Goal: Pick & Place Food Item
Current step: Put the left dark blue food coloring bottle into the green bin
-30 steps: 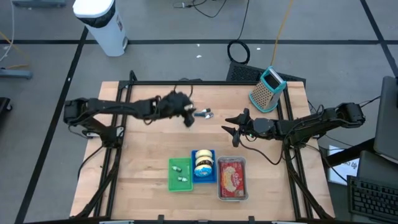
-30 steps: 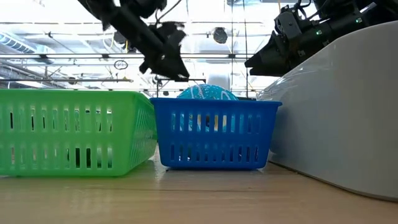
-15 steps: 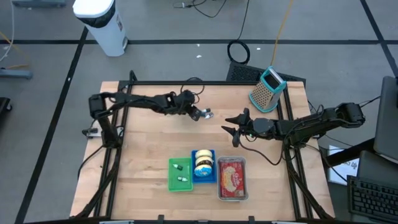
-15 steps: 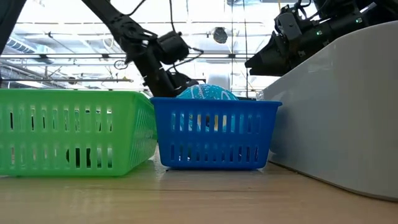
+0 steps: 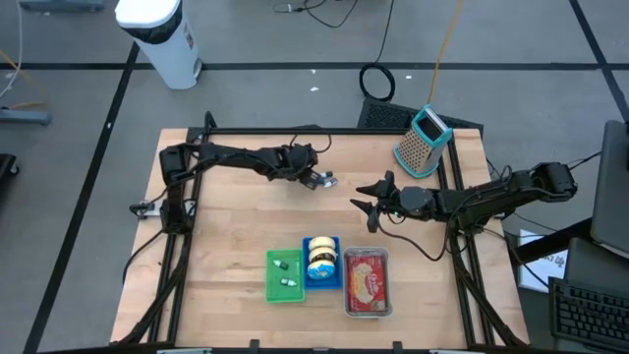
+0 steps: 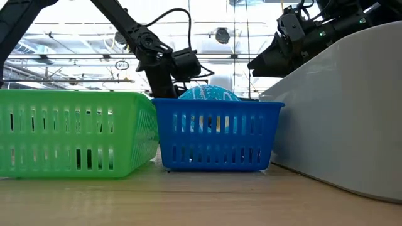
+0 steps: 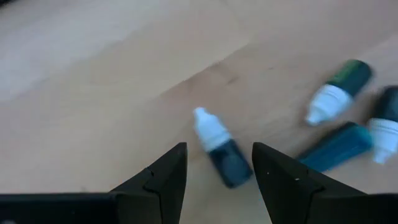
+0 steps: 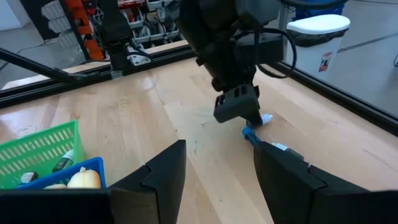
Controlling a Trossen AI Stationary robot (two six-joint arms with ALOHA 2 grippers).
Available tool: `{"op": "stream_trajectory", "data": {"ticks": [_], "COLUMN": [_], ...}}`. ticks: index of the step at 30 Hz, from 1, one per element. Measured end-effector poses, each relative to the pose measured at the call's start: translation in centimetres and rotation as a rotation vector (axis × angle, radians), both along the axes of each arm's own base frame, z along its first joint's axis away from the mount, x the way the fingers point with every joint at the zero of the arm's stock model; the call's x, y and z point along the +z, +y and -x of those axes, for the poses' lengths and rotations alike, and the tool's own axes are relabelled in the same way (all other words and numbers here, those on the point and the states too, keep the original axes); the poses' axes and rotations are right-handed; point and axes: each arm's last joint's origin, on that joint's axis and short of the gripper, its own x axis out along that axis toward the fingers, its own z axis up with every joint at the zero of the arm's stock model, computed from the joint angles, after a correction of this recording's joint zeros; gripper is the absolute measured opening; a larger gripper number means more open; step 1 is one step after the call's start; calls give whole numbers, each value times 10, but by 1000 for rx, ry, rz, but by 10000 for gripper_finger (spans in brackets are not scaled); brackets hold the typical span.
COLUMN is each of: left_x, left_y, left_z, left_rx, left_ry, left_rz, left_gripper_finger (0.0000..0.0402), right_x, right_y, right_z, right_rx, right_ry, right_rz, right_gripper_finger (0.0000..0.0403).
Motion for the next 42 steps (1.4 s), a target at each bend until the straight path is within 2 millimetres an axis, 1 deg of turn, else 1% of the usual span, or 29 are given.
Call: {"op": "stream_trajectory", "data": {"ticks": [3,10,14,19,25,30,33,36,38,42], "left_x": [-1,-1,-3,-4,-4,-4,-4,-10,-16,-21], "left_y": [1,-2,-3,0,1,3,3,2,4,3], "left_z": [4,3,4,6,6,6,6,4,2,1], "left_rx": [24,9,-42,-29,-42,-24,-46,-56,-48,-44], "left_ry": [40,36,55,26,56,34,39,36,35,51], "left_rz": [-15,3,11,89,32,45,43,79,83,72], "left_gripper_finger": [184,184,184,184,184,184,184,184,184,184], "right_x": [0,0,0,0,0,0,0,0,0,0], "right_y": [0,0,0,0,0,0,0,0,0,0], "right_z": [0,0,0,0,0,0,0,0,0,0], "right_rx": [0,0,0,0,0,-1,-1,-1,-1,-1], "right_ry": [-1,0,0,1,1,-1,0,-1,-1,-1], "right_rz": [0,3,3,3,3,1,0,0,0,0], "right_gripper_finger": [180,180,180,180,180,180,180,180,180,180]}}
